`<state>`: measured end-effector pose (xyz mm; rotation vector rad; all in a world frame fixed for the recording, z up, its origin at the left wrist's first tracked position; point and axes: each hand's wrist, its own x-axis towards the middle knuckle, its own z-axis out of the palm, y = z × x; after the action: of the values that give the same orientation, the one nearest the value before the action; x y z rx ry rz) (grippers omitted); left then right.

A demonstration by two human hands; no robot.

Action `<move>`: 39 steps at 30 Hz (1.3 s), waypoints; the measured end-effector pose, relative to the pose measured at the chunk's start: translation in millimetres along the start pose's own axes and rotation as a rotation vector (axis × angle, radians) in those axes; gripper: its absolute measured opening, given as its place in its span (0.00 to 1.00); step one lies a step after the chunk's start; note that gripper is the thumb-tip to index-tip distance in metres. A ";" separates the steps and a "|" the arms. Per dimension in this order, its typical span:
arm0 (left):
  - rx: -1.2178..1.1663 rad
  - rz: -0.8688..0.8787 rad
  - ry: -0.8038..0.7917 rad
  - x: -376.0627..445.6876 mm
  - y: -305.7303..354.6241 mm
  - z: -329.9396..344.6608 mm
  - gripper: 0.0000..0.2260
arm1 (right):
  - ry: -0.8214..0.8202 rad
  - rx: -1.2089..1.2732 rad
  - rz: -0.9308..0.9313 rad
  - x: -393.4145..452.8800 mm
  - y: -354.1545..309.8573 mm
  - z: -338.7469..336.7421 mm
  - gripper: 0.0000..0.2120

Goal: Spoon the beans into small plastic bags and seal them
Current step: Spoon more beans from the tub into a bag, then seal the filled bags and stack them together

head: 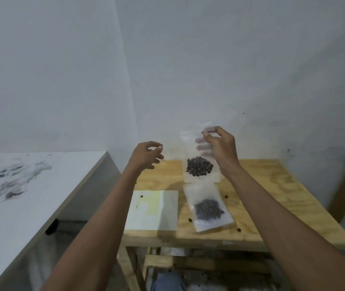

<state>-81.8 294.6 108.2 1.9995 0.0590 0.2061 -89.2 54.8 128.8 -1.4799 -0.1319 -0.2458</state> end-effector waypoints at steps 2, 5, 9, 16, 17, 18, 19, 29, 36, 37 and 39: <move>0.177 -0.097 0.092 2.1 -35.9 -11.1 0.06 | 0.003 0.007 0.012 -1.1 5.1 8.0 0.05; 0.419 -0.228 0.150 3.3 -89.0 -21.2 0.07 | 0.017 -0.011 0.013 -3.5 12.8 17.5 0.07; 0.607 -0.321 0.177 -0.8 -133.7 -19.6 0.06 | 0.094 -0.031 0.000 -3.2 19.8 25.1 0.07; 0.579 -0.442 0.230 -3.9 -155.7 -10.2 0.10 | 0.108 -0.018 -0.014 1.0 23.4 27.1 0.07; 0.572 -0.448 0.246 -3.6 -157.2 -10.2 0.08 | 0.106 -0.015 -0.007 2.0 23.0 27.4 0.07; 0.564 -0.446 0.258 -3.6 -158.4 -10.0 0.06 | 0.103 -0.015 -0.003 2.9 22.9 27.8 0.06; 0.559 -0.436 0.266 -3.0 -160.4 -9.9 0.05 | 0.099 -0.016 -0.001 3.5 23.0 28.1 0.06; 0.432 -0.527 0.307 3.4 -158.7 -7.0 0.04 | 0.074 -0.025 0.010 5.6 35.9 33.7 0.08; 0.442 -0.549 0.268 1.9 -146.3 -0.4 0.05 | 0.069 -0.032 0.015 7.9 42.1 35.7 0.08; 0.434 -0.546 0.269 2.2 -146.7 -1.7 0.07 | 0.069 -0.033 0.015 7.8 43.1 36.1 0.08; 0.398 -0.534 0.284 2.3 -146.9 -6.5 0.07 | 0.069 -0.035 0.016 7.2 45.1 36.1 0.08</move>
<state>-73.2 363.1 -21.6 2.2493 0.8616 0.1369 -68.9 93.3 90.1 -1.5044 -0.0610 -0.2870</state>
